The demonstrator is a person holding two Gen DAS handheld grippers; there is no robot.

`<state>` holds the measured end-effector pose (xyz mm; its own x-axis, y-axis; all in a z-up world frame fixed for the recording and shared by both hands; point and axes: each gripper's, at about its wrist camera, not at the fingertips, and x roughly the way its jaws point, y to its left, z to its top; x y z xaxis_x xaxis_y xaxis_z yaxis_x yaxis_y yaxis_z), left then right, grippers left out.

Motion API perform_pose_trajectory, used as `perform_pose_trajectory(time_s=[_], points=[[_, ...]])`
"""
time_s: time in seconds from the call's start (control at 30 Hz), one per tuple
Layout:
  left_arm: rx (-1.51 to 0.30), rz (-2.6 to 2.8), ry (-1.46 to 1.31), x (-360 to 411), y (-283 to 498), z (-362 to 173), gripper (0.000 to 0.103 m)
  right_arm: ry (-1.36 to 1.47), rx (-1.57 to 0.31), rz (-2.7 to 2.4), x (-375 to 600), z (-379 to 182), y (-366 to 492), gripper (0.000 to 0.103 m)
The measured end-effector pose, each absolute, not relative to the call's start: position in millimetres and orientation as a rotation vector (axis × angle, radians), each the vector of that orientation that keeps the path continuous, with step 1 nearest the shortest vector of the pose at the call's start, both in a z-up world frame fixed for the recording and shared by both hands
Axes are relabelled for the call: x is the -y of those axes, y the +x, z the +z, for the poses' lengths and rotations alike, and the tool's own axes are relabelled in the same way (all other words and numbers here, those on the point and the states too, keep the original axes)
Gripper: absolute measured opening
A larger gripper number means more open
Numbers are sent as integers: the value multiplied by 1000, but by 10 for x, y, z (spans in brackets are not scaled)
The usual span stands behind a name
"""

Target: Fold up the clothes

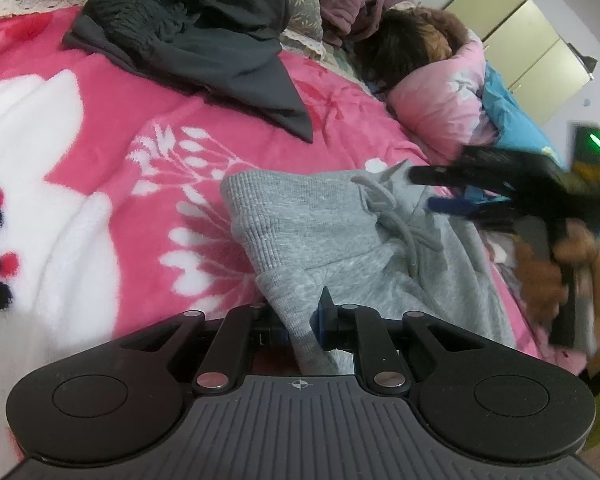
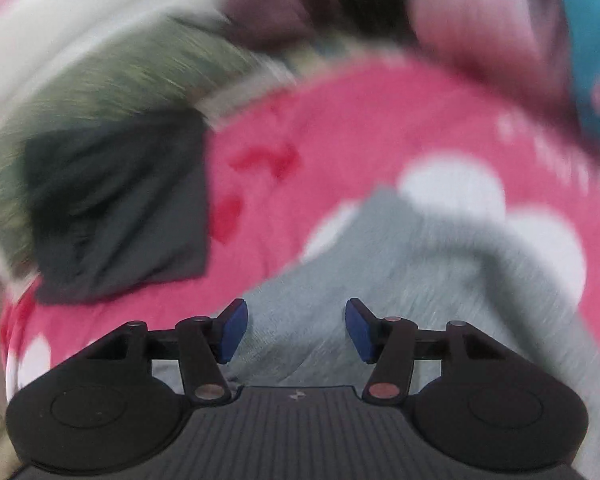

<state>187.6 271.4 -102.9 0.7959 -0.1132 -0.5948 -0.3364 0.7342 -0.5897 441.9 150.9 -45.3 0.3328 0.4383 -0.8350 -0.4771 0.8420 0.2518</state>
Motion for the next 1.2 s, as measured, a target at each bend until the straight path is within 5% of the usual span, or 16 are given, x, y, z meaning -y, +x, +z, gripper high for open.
perform_pose_trajectory(time_s=[0.33,0.53,0.67,0.73,1.2], points=[[-660,113,-793,-2753,1849,-1062,14,-39,-1260,407,-1900,-644,4685,59],[-660,109,-798,-2752,1835,-1069,14,-141,-1211,395,-2001,-634,4559,51],[-661,107,-811,-2766,1828,-1078,15,-237,-1156,439,-2112,-593,4435,31],[-657,107,-812,-2760,1819,-1077,15,-268,-1141,481,-2154,-569,4345,4],[-632,100,-854,-2809,1779,-1079,13,-10,-974,556,-2004,-343,4296,0]])
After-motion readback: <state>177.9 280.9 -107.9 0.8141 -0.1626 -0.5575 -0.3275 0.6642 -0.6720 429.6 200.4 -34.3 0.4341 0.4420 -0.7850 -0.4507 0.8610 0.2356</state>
